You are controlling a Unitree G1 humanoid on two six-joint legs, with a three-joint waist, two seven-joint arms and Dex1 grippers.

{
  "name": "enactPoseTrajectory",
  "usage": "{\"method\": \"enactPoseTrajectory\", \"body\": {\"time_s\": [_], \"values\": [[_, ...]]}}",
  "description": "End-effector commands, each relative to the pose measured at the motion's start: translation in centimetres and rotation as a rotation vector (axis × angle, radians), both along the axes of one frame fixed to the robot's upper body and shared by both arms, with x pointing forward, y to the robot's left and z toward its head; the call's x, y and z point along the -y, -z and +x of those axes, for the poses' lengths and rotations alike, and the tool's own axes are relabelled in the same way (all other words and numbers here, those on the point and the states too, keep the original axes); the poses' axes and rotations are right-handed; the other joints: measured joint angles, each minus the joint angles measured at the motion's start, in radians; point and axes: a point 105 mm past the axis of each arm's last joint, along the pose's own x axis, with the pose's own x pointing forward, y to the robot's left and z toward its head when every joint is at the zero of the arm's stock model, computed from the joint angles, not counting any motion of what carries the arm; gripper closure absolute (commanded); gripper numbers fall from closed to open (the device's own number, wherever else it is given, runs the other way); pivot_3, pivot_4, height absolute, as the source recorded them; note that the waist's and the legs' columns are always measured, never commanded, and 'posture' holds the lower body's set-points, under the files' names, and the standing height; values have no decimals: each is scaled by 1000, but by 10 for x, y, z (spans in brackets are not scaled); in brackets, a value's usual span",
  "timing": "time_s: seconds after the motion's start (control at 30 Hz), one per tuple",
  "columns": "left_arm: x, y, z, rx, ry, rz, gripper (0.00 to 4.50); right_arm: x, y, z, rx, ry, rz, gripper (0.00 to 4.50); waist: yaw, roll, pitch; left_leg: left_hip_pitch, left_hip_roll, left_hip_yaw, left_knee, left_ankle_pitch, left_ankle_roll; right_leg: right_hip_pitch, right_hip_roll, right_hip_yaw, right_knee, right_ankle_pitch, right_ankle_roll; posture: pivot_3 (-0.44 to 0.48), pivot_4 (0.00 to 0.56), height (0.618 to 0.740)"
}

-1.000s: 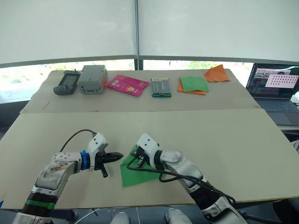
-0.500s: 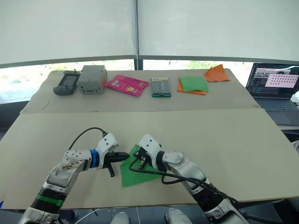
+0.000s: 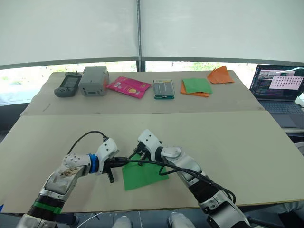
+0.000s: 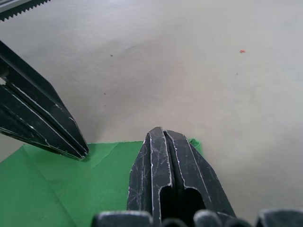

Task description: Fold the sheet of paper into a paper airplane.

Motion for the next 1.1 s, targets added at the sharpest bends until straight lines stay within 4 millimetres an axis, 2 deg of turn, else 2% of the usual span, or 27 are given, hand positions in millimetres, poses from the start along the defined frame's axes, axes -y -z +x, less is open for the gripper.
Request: {"method": "enactPoseTrajectory", "body": {"time_s": [0.03,0.3,0.6,0.8,1.1], "values": [[-7,3,1,-8,-22,33,4454,14,18,1,-43,48,-49,4500,0,0,0,0,0,0,0,0,0,0,0,0,0,0,0,0,150,740],[7,-4,17,5,-30,-3,4454,14,21,0,-51,52,-52,4500,2,0,0,0,0,0,0,0,0,0,0,0,0,0,0,0,150,740],[16,4,33,33,-30,29,4454,12,20,-3,-53,54,-47,4500,6,-1,-2,0,-1,0,1,0,0,1,0,0,0,1,1,0,150,740],[23,9,31,18,-1,30,4454,10,19,-4,-55,55,-41,4500,6,-1,-4,0,-1,0,1,0,0,2,0,0,0,1,2,0,150,740],[9,32,19,22,65,190,4454,10,19,-4,-60,67,-42,4500,3,0,-6,0,-1,0,1,0,0,2,0,0,0,1,2,0,150,740]]}}
